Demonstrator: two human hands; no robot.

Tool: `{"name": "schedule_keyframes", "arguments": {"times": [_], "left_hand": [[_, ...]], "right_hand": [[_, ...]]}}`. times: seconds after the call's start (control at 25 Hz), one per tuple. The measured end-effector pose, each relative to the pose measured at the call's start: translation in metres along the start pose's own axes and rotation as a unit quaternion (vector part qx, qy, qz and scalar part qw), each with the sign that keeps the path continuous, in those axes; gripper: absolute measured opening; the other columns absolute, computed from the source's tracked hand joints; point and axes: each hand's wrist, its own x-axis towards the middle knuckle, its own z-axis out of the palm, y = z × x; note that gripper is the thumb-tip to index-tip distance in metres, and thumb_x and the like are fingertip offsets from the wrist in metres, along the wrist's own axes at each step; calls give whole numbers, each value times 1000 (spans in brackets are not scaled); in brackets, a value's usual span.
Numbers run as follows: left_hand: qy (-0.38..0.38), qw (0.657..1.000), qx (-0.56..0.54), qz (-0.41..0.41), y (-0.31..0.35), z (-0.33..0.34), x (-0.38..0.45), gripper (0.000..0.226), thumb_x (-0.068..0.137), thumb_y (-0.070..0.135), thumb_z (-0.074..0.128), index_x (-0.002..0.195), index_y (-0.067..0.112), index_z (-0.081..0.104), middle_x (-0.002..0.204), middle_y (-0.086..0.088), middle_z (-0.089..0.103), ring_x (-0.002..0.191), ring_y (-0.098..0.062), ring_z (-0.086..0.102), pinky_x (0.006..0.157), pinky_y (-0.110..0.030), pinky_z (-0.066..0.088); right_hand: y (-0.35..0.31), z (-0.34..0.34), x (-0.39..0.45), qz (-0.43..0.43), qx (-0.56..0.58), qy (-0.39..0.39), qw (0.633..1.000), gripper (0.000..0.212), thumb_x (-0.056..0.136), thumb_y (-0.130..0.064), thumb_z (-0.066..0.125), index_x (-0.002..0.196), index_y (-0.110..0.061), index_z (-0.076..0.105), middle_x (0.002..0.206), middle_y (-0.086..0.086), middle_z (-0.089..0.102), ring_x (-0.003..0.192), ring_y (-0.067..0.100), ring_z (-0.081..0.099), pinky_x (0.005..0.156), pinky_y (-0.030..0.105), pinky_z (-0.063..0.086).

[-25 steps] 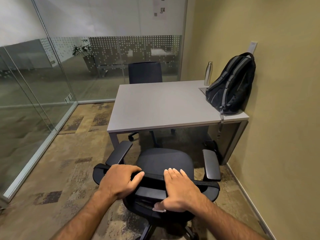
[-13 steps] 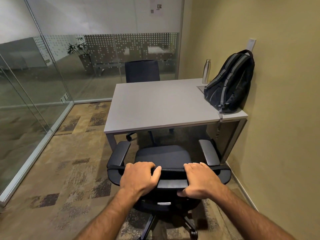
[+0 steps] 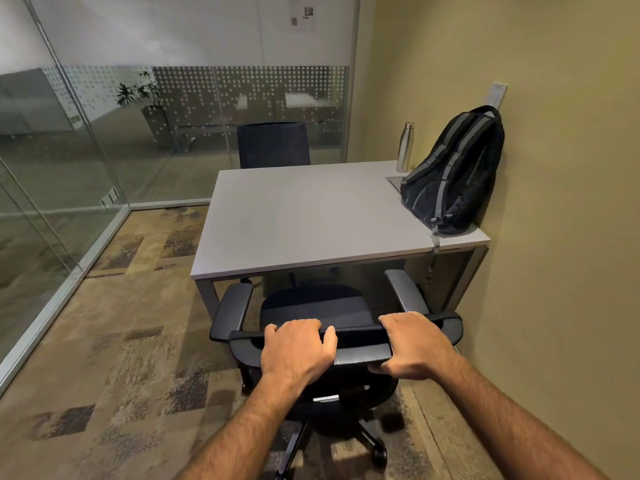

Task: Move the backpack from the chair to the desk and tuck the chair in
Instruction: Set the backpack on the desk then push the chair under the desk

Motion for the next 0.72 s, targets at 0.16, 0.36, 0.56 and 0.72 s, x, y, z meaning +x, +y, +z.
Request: {"name": "schedule_keyframes", "arguments": {"times": [0.16, 0.36, 0.56, 0.72], "left_hand": [[-16, 1000, -2, -11, 8, 5, 21, 43, 90, 54, 26, 69, 25, 50, 68, 9, 57, 69, -15, 54, 98, -52, 42], [-26, 999, -7, -19, 13, 8, 44, 41, 90, 54, 27, 73, 24, 49, 73, 7, 60, 75, -18, 59, 101, -55, 40], [-24, 999, -14, -21, 8, 8, 67, 41, 92, 54, 28, 74, 25, 51, 71, 8, 58, 72, -16, 56, 103, -54, 39], [-24, 999, -14, -25, 9, 9, 81, 42, 91, 55, 27, 73, 25, 51, 71, 9, 58, 71, -15, 56, 102, -54, 39]], "right_hand": [[16, -4, 20, -6, 2, -1, 1000, 63, 65, -77, 56, 99, -24, 60, 98, -6, 68, 88, 17, 59, 75, 29, 36], [32, -5, 43, -17, -7, -13, 1000, 80, 67, -80, 53, 118, -19, 61, 114, -3, 69, 105, 19, 61, 101, 37, 44], [37, -7, 65, -21, 0, -1, 1000, 68, 66, -81, 54, 104, -25, 60, 103, -7, 69, 94, 16, 61, 95, 35, 44], [46, -3, 79, -21, 3, -4, 1000, 77, 65, -83, 52, 114, -24, 60, 112, -7, 68, 104, 15, 60, 107, 37, 41]]}}
